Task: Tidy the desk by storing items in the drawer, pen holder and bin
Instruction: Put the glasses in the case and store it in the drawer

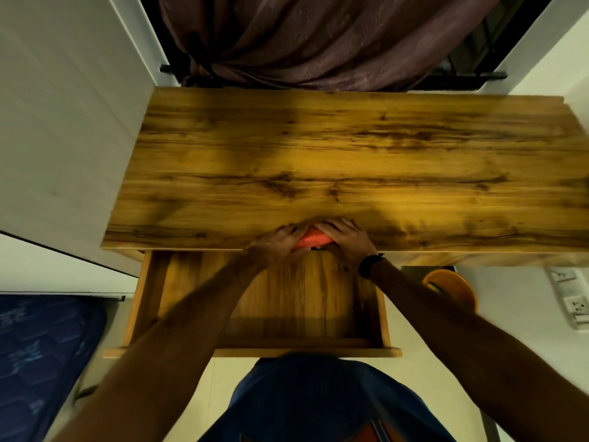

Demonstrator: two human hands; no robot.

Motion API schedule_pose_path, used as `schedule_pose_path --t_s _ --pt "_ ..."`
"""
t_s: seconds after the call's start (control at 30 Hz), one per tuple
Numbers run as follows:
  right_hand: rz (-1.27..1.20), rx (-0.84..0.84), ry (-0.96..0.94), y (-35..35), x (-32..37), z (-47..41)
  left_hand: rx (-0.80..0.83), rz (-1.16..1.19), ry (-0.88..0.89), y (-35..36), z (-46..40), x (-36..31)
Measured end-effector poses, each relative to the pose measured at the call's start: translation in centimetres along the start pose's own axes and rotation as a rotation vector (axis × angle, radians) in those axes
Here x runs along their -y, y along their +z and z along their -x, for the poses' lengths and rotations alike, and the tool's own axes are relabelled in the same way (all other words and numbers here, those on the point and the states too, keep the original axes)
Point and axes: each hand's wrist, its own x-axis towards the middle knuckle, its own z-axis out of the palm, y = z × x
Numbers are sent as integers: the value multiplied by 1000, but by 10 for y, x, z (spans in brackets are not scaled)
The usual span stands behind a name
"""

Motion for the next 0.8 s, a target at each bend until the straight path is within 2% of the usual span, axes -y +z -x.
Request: schedule_pose_path --t_s 0.17,0.43,0.53,0.6,0.7,0.8 --pt "-32 -66 -1 14 -13 54 -20 -11 67 1 17 -38" --pt "-99 336 -10 58 1 126 174 149 -1 93 58 -65" --pt "25 462 -51 75 3 140 172 216 -59 118 73 -75" --pt "132 483 -78 79 5 139 61 263 -115 128 86 -82" --pt "249 568 -130 78 8 133 -256 223 -239 146 112 -97" --pt "193 624 -122 78 11 137 -479 154 -312 164 143 -107"
